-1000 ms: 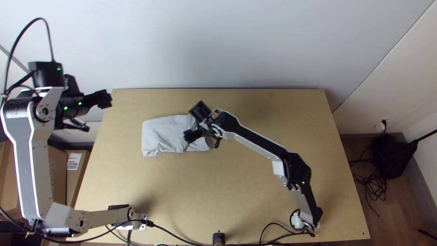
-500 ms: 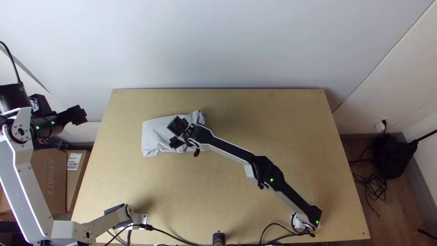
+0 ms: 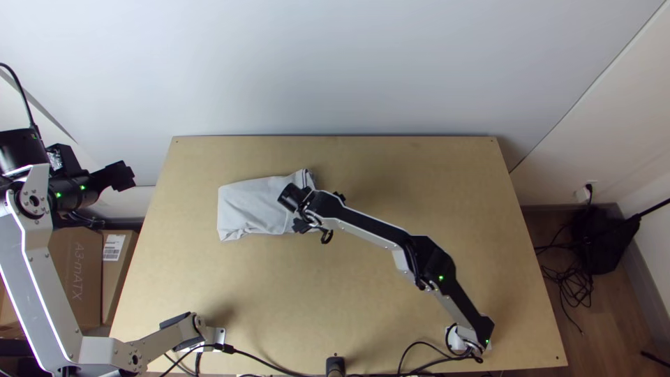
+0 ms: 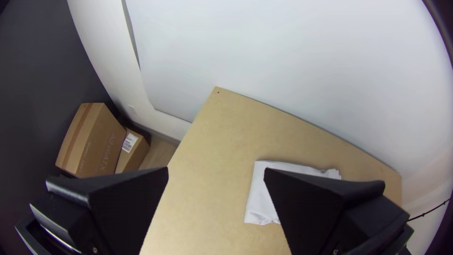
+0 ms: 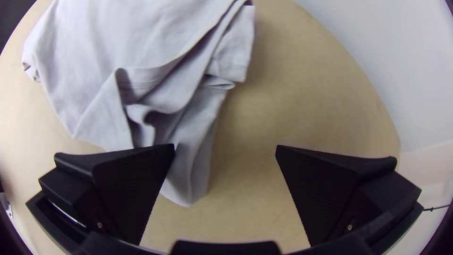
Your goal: Fold the t-shirt
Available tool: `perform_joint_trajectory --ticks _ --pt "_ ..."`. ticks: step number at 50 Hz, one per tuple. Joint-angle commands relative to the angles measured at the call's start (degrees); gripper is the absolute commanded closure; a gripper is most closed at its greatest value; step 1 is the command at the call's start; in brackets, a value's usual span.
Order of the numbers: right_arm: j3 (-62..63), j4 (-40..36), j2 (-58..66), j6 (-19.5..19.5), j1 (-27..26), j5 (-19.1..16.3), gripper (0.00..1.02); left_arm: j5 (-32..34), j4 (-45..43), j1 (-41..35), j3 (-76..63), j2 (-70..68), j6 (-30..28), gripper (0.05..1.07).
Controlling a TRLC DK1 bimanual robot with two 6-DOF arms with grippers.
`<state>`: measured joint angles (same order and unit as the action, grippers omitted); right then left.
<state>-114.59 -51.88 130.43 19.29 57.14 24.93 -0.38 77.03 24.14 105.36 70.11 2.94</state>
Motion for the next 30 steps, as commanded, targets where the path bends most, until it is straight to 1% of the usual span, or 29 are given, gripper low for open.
perform_joint_trajectory --ticks 1,4,6,8,10,12,15,19,23,26,27,30 --pt "1.21 -0.51 -4.57 2.42 -2.13 1.09 0.04 0.73 -0.83 0.47 -0.51 0.03 -0.74 0.10" --pt "-0.82 0.11 -4.57 3.83 -4.06 1.00 0.04 0.73 -1.01 0.47 -0.60 0.29 -0.83 0.10" --pt "-3.10 0.20 -4.04 5.67 -5.29 1.00 0.04 0.73 -1.01 0.38 -0.68 0.47 -0.92 0.10" --pt "-6.09 0.20 -3.08 7.69 -6.87 -0.85 0.04 0.73 -1.10 0.38 -0.77 0.65 -1.01 0.10" --pt "-9.34 0.11 -1.67 9.80 -8.54 -3.66 0.04 0.73 -1.10 0.38 -0.77 0.73 -1.18 0.10" --pt "-11.98 0.02 -0.53 12.18 -10.21 -8.23 0.04 0.73 -1.19 0.38 -0.77 0.82 -1.27 0.10" --pt "-15.23 0.02 1.32 16.66 -13.02 -17.02 0.04 0.73 -1.54 0.47 -0.68 0.91 -1.53 0.10" --pt "-16.90 0.02 3.51 20.79 -15.92 -27.13 0.04 0.65 -1.80 0.47 -0.51 1.00 -1.80 0.10" --pt "-17.16 -0.15 5.62 23.43 -17.86 -36.62 0.04 0.65 -2.24 0.82 -0.42 1.09 -2.41 0.10" --pt "-17.43 -0.07 7.21 25.10 -19.44 -44.62 0.04 0.65 -2.33 1.26 -0.33 1.26 -2.68 0.10" --pt "-17.69 -0.07 7.73 25.10 -19.79 -45.93 0.04 0.65 -2.33 1.26 -0.33 1.35 -2.68 0.10" --pt "-18.13 0.64 8.96 25.10 -20.58 -47.43 0.04 0.65 -2.33 1.35 -0.24 1.52 -2.68 0.10"
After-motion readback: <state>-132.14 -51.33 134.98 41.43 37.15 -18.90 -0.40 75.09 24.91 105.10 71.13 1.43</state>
